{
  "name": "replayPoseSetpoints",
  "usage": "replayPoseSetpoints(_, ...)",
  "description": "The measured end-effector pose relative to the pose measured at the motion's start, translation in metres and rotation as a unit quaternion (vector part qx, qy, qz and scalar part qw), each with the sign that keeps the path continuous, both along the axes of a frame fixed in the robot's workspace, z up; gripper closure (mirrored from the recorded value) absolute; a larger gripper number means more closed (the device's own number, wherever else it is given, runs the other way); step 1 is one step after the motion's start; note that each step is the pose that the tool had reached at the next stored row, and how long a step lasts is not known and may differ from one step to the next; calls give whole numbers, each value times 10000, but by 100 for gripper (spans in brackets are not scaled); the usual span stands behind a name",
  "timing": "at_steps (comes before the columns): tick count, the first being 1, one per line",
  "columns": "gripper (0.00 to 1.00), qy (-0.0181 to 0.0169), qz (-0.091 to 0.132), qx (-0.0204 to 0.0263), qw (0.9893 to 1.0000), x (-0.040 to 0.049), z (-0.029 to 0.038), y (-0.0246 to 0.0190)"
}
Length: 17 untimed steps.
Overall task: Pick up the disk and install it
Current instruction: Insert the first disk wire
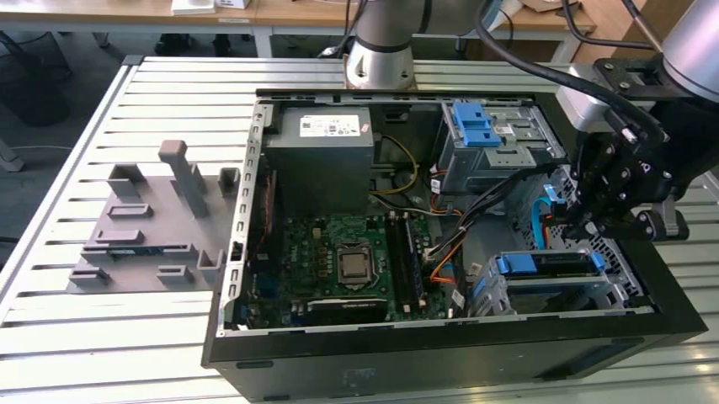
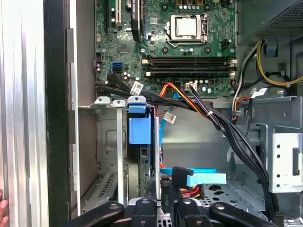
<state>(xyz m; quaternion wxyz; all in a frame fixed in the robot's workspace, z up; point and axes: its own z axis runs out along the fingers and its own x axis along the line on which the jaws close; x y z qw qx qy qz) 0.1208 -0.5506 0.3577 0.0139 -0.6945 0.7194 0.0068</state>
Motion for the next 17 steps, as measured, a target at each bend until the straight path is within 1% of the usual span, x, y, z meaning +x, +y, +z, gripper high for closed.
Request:
replayPoseSetpoints(5, 75, 0, -1, 0, 10000, 1, -12, 30)
replayPoseSetpoints(11, 75, 0, 0, -6, 10000, 1, -46, 42)
replayPoseSetpoints(17, 75, 0, 0, -11, 10000, 2, -72, 44)
